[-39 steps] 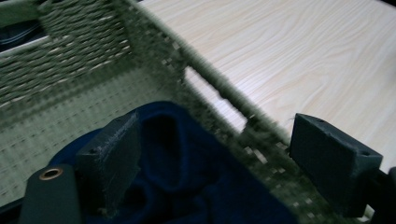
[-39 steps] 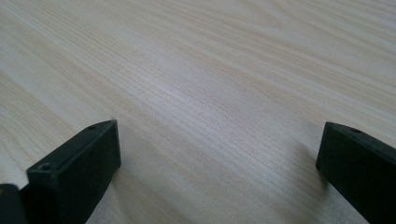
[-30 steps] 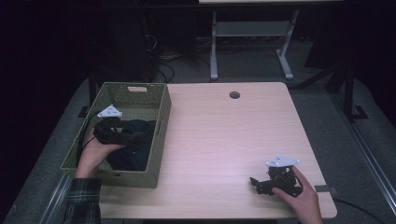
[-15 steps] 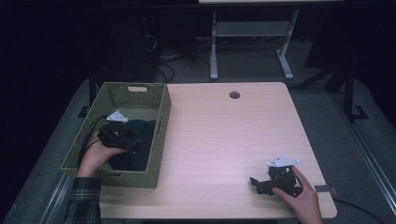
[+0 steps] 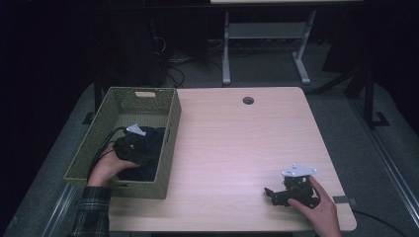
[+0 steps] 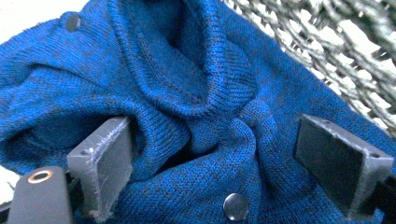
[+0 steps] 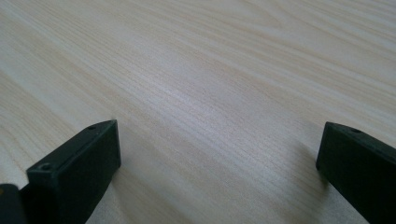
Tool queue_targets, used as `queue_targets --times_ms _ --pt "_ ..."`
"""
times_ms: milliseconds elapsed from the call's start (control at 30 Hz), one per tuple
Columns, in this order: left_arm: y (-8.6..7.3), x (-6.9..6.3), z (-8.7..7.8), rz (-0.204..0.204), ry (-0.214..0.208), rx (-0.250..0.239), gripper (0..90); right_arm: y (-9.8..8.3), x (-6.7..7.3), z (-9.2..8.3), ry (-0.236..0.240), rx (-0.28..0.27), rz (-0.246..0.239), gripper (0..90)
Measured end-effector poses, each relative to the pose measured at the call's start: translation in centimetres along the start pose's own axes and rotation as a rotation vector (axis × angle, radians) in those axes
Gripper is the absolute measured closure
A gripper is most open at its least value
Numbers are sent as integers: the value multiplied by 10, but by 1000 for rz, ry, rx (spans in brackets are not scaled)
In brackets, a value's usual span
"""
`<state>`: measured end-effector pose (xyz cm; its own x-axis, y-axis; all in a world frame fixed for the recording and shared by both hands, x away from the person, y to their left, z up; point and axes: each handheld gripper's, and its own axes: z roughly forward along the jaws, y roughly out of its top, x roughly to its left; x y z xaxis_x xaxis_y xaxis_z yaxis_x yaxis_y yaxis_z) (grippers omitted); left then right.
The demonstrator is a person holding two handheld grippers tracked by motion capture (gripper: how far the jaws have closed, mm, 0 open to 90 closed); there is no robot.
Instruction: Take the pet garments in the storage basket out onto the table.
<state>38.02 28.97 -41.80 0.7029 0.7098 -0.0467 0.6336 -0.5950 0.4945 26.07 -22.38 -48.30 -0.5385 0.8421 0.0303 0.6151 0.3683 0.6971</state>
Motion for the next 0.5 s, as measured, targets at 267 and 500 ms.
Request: queue_targets --times_ms 267,500 --pt "-1 -5 13 18 39 90 127 0 0 0 0 0 0 0" --pt "-1 -4 14 -6 34 142 234 0 0 0 0 0 0 0"
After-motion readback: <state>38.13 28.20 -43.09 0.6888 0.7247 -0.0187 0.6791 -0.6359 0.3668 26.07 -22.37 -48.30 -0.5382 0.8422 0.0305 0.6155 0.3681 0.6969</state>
